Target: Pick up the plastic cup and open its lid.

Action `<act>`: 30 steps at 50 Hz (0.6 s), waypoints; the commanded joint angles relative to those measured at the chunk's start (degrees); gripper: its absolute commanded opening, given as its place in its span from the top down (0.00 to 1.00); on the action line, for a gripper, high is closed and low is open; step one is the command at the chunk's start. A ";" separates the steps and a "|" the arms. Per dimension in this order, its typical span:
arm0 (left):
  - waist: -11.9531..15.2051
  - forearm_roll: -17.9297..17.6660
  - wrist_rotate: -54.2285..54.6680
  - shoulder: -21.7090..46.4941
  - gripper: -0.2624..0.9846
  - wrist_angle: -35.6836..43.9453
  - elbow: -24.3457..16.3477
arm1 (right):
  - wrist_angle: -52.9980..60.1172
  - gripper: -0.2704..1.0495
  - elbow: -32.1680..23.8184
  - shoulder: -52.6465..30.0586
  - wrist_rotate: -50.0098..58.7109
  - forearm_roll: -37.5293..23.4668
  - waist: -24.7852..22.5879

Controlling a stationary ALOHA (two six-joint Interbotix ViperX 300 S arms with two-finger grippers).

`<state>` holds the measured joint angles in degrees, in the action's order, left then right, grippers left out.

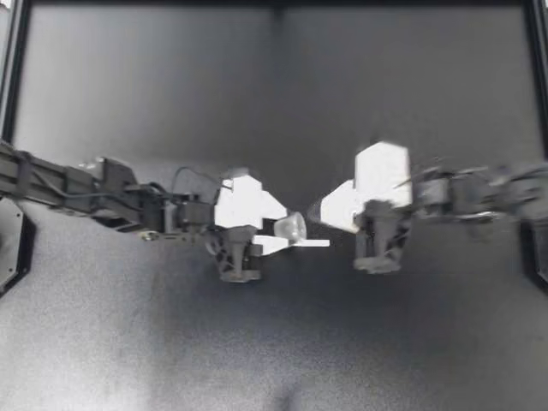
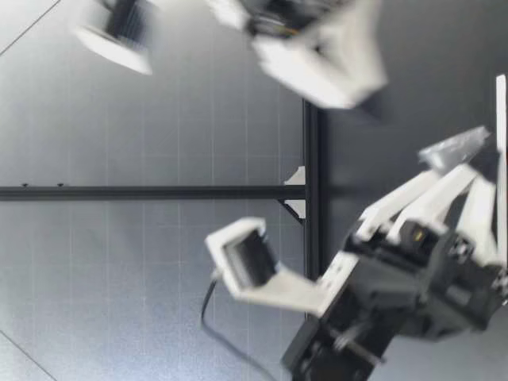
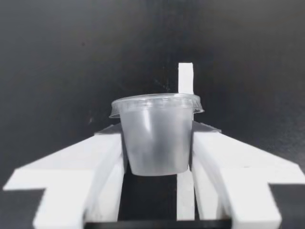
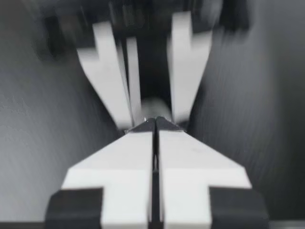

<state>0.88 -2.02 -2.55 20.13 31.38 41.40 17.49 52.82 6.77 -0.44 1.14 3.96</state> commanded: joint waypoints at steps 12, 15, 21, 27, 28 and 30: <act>0.09 0.00 5.54 -12.74 0.61 22.15 9.05 | 17.67 0.90 4.92 14.94 -6.77 -11.07 0.09; 0.18 0.00 7.38 -13.71 0.61 27.42 10.37 | 19.25 0.87 4.83 15.21 -10.55 -12.22 0.18; 0.09 0.00 10.20 -14.41 0.61 34.98 11.95 | 19.69 0.80 3.96 14.85 -19.16 -12.30 0.09; 0.18 0.18 12.48 -14.41 0.61 38.67 12.04 | 19.69 0.67 3.78 13.97 -28.04 -12.30 0.09; 0.18 0.18 12.74 -14.33 0.61 38.76 11.95 | 19.69 0.64 3.78 13.71 -29.18 -12.22 0.09; 0.18 0.18 13.18 -14.33 0.61 38.85 11.69 | 19.69 0.59 3.78 13.18 -31.73 -12.22 0.09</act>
<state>0.88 -2.02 10.28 7.38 68.99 53.79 36.74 57.83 20.39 -28.74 -11.25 3.96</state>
